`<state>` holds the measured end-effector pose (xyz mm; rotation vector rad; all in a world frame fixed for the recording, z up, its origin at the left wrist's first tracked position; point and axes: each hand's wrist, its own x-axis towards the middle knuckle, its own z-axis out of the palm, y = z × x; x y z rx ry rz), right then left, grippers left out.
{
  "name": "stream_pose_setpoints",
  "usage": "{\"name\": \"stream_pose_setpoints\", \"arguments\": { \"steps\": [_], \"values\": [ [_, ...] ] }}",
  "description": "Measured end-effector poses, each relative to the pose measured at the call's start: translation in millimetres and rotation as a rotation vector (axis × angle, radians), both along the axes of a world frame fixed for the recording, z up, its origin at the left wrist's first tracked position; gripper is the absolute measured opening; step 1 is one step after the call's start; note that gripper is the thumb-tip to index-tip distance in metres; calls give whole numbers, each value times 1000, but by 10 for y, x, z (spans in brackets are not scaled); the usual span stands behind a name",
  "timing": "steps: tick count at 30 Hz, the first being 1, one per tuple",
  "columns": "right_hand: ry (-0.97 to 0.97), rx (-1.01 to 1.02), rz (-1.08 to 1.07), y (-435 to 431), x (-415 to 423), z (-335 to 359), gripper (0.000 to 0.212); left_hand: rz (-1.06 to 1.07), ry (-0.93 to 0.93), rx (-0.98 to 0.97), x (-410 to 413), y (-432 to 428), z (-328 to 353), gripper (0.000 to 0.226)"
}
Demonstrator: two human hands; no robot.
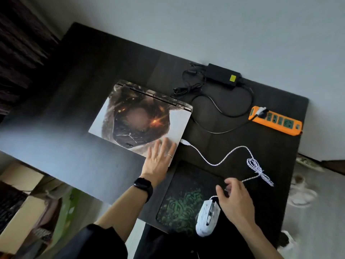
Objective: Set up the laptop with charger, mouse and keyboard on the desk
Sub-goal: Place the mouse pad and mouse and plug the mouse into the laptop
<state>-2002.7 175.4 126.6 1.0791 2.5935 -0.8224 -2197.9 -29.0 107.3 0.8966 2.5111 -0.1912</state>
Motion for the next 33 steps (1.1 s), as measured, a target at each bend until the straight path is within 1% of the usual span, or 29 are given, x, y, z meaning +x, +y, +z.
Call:
{"name": "stream_pose_setpoints", "arguments": {
  "steps": [2, 4, 7, 8, 12, 15, 18, 20, 22, 24, 26, 29, 32, 33],
  "values": [
    [-161, -67, -25, -36, 284, 22, 42, 65, -28, 94, 343, 26, -26, 85],
    [-250, -142, -52, -119, 446, 46, 53, 72, -65, 135, 671, 5, -76, 80],
    [-324, -238, -104, -316, 563, 69, 76, 54, -173, 74, 1096, -75, -40, 75],
    [-327, -263, -118, -400, 570, 61, 79, 63, -208, 47, 1193, -122, -29, 74],
    [-237, -241, -141, -684, 500, 4, 65, 89, -306, -19, 1376, -321, 11, 70],
    [-179, -193, -192, -771, 448, -22, 60, 66, -357, -30, 1331, -424, 87, 70],
    [-191, -174, -204, -836, 464, -13, 60, -7, -357, -58, 1218, -568, 129, 67],
    [-221, -109, -197, -871, 494, -10, 66, 15, -381, -60, 1159, -654, 135, 65],
    [-231, 26, -154, -981, 489, 47, 72, 99, -380, -1, 1121, -787, 180, 61],
    [-185, 119, -94, -1218, 395, 146, 67, 180, -372, 100, 1082, -1017, 282, 60],
    [-111, 116, -14, -1486, 255, 247, 57, 251, -372, 211, 1057, -1285, 371, 59],
    [14, 76, 141, -2194, -45, 410, 44, 378, -362, 357, 1046, -2012, 436, 58],
    [129, -11, 289, -3085, -346, 561, 39, 511, -332, 407, 1061, -2877, 424, 58],
    [164, -38, 365, -3475, -440, 594, 39, 587, -313, 413, 1100, -3263, 433, 58]
  ]
}}
